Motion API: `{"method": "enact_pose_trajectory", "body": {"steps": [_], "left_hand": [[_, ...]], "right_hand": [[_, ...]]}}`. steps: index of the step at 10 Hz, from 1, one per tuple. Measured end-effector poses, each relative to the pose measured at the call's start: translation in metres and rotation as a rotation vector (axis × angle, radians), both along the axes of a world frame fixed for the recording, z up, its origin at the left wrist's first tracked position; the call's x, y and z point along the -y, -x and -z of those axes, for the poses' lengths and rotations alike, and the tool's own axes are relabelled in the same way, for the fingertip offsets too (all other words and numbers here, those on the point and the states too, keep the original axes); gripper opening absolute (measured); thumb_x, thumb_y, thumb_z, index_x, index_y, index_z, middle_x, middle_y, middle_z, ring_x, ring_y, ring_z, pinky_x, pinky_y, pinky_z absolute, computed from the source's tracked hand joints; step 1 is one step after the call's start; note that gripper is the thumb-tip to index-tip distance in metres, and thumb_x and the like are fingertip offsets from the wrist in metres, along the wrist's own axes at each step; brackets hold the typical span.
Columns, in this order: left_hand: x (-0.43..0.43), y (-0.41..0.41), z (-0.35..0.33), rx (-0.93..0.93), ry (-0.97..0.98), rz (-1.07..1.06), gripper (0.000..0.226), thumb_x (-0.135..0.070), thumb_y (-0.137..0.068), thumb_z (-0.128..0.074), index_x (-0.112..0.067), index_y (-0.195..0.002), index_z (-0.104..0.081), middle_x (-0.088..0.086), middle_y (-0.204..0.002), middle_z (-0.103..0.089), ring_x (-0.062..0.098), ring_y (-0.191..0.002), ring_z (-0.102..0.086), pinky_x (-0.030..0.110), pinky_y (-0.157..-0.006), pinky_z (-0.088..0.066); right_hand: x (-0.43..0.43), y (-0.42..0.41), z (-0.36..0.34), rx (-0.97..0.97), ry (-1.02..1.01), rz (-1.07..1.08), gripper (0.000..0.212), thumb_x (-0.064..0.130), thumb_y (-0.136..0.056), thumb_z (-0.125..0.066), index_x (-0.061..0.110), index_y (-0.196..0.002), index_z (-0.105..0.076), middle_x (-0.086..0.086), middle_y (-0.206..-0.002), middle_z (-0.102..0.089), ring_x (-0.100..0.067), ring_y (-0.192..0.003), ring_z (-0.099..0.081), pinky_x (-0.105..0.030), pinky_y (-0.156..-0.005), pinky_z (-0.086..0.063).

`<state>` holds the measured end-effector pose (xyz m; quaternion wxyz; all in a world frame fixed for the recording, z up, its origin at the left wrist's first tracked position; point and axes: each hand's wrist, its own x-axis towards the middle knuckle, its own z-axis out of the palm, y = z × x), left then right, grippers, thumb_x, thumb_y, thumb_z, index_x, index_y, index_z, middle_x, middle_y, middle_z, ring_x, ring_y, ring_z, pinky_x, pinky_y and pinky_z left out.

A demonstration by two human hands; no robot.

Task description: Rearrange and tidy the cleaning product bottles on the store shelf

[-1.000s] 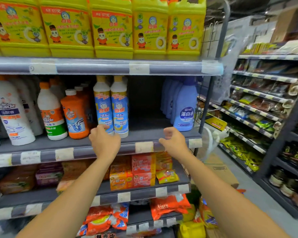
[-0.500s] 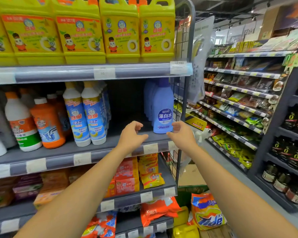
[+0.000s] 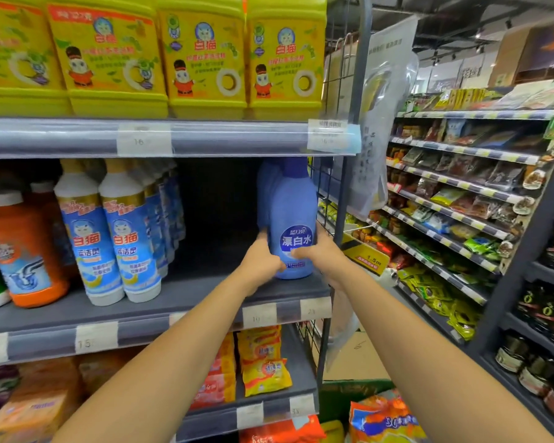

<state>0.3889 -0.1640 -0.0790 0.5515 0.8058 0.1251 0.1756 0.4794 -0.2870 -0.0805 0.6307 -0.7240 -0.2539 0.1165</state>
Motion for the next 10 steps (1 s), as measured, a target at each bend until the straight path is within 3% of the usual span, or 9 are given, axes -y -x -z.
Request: {"method": "enact_pose_trajectory", "body": {"steps": [1,2,3,4,5,7,8,9,10], "left_hand": [[0.002,-0.010,0.005,0.039,0.064,-0.031,0.092,0.015,-0.067,-0.064,-0.018,-0.146,-0.031,0.009,-0.128,-0.059,0.024,-0.111,-0.060,0.041,-0.092,-0.055],[0.004,-0.017,0.013,0.055,0.089,-0.057,0.083,0.011,-0.070,-0.064,-0.015,-0.144,-0.037,0.012,-0.127,-0.060,0.027,-0.113,-0.061,0.046,-0.098,-0.051],[0.005,-0.023,0.018,0.052,0.125,-0.068,0.078,0.014,-0.071,-0.061,-0.013,-0.141,-0.040,0.012,-0.125,-0.061,0.026,-0.113,-0.060,0.046,-0.099,-0.051],[0.006,-0.025,0.020,0.048,0.159,-0.073,0.076,0.017,-0.069,-0.055,-0.016,-0.136,-0.043,0.005,-0.116,-0.063,0.021,-0.107,-0.061,0.038,-0.090,-0.055],[0.008,-0.025,0.018,0.062,0.196,-0.084,0.075,0.013,-0.066,-0.056,-0.018,-0.133,-0.045,0.000,-0.109,-0.064,0.014,-0.100,-0.062,0.033,-0.084,-0.055],[0.016,-0.017,0.011,0.059,0.194,-0.090,0.084,0.002,-0.057,-0.061,-0.016,-0.137,-0.043,0.007,-0.117,-0.063,0.019,-0.106,-0.062,0.042,-0.093,-0.054],[0.017,-0.009,0.008,-0.027,0.160,-0.112,0.088,0.017,-0.067,-0.058,-0.015,-0.146,-0.034,0.007,-0.121,-0.061,0.021,-0.109,-0.060,0.041,-0.093,-0.054],[0.020,0.012,0.005,-0.096,0.089,-0.188,0.099,0.006,-0.075,-0.067,-0.018,-0.154,-0.013,0.001,-0.132,-0.050,0.017,-0.112,-0.054,0.030,-0.085,-0.051],[0.034,0.043,0.004,-0.131,-0.025,-0.280,0.091,-0.005,-0.082,-0.066,-0.020,-0.154,-0.014,0.012,-0.147,-0.044,0.020,-0.109,-0.059,0.025,-0.076,-0.050]], "right_hand": [[0.001,-0.015,0.009,-0.020,-0.046,-0.100,0.075,-0.010,-0.068,-0.073,0.023,-0.130,-0.045,-0.004,-0.118,-0.065,-0.023,-0.110,-0.062,-0.040,-0.091,-0.053],[0.001,-0.024,0.023,-0.034,-0.077,-0.195,0.071,-0.017,-0.069,-0.067,0.025,-0.123,-0.047,-0.006,-0.116,-0.065,-0.023,-0.108,-0.063,-0.033,-0.087,-0.054],[-0.001,-0.028,0.035,-0.026,-0.088,-0.217,0.065,-0.014,-0.070,-0.066,0.031,-0.114,-0.050,0.002,-0.108,-0.069,-0.015,-0.102,-0.066,-0.025,-0.079,-0.055],[-0.002,-0.031,0.038,-0.013,-0.058,-0.241,0.067,-0.006,-0.068,-0.069,0.031,-0.120,-0.049,0.004,-0.109,-0.069,-0.012,-0.102,-0.066,-0.024,-0.080,-0.055],[-0.003,-0.032,0.040,0.004,-0.058,-0.248,0.076,0.001,-0.062,-0.071,0.025,-0.129,-0.046,-0.002,-0.117,-0.065,-0.015,-0.107,-0.064,-0.030,-0.088,-0.055],[0.001,-0.026,0.035,0.006,-0.049,-0.215,0.067,-0.004,-0.065,-0.074,0.035,-0.115,-0.049,-0.003,-0.116,-0.065,-0.019,-0.109,-0.062,-0.038,-0.092,-0.054],[0.006,-0.019,0.024,0.005,0.041,-0.178,0.061,-0.002,-0.069,-0.076,0.028,-0.114,-0.048,-0.003,-0.114,-0.065,-0.019,-0.105,-0.062,-0.036,-0.087,-0.055],[0.013,-0.008,0.013,0.090,0.209,-0.080,0.049,0.005,-0.075,-0.074,0.021,-0.112,-0.047,0.000,-0.106,-0.061,-0.010,-0.088,-0.059,-0.016,-0.060,-0.046],[0.031,0.014,0.001,0.228,0.400,-0.018,0.036,0.011,-0.080,-0.067,0.010,-0.114,-0.054,-0.004,-0.106,-0.062,-0.019,-0.090,-0.059,-0.023,-0.057,-0.042]]}}
